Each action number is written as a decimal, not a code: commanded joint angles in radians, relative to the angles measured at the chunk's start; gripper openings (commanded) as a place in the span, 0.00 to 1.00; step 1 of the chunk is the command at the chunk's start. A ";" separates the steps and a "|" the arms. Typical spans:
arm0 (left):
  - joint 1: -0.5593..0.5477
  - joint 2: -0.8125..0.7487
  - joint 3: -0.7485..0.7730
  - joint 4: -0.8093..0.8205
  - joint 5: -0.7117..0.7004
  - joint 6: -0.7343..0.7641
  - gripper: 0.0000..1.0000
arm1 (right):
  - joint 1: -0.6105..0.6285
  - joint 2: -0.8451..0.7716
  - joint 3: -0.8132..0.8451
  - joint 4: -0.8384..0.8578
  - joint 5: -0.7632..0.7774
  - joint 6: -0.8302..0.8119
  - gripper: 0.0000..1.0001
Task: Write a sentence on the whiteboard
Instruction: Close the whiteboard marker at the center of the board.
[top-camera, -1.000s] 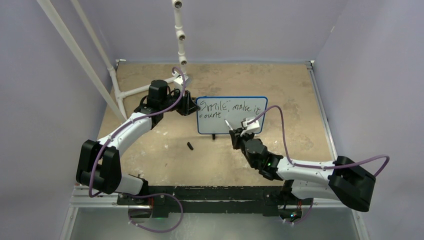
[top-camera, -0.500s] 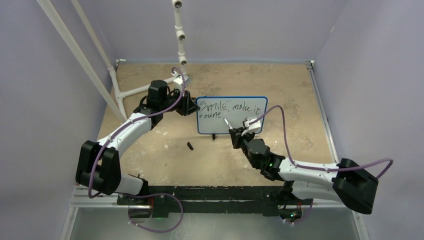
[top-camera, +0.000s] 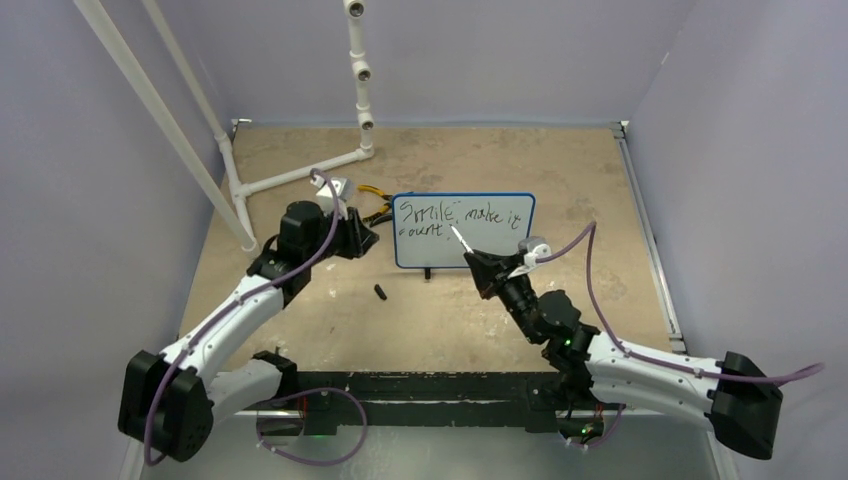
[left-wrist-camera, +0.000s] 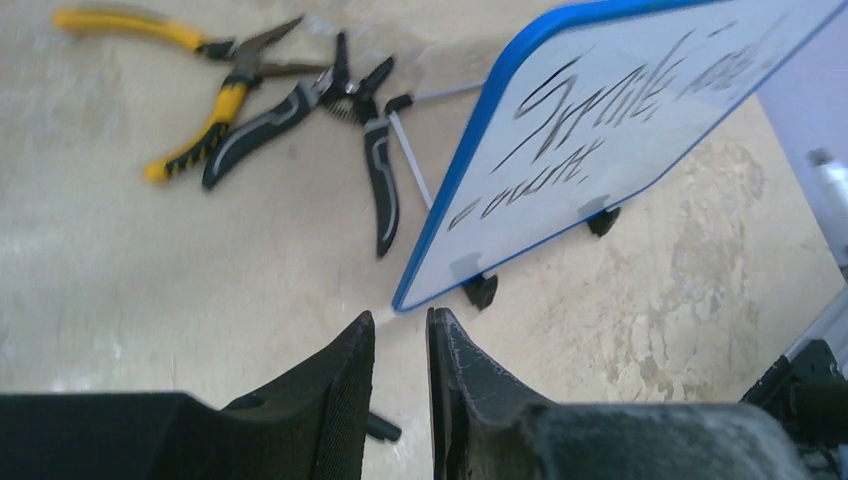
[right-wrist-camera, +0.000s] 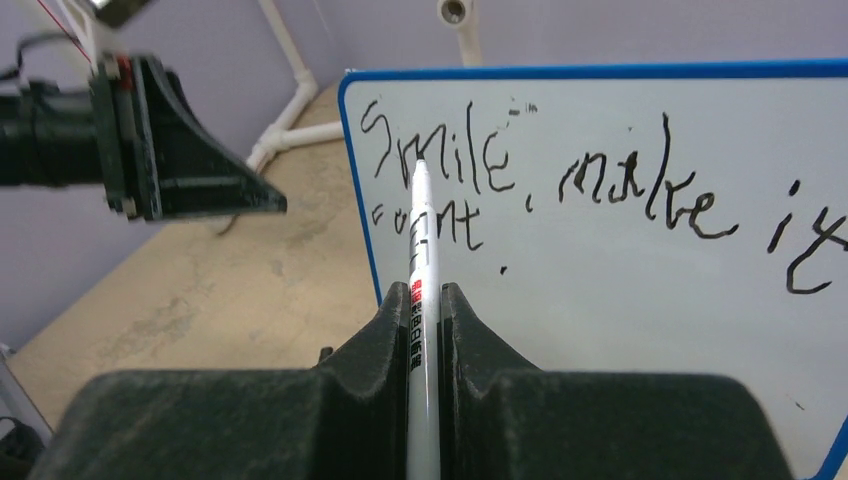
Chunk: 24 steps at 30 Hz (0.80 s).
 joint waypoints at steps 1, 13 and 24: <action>-0.053 -0.102 -0.126 -0.102 -0.229 -0.248 0.25 | 0.000 -0.073 -0.027 0.036 -0.016 -0.020 0.00; -0.318 0.095 -0.156 -0.127 -0.473 -0.608 0.24 | 0.000 -0.214 -0.042 -0.034 -0.012 0.042 0.00; -0.368 0.222 -0.058 -0.243 -0.650 -0.683 0.28 | 0.000 -0.266 -0.052 -0.059 -0.015 0.070 0.00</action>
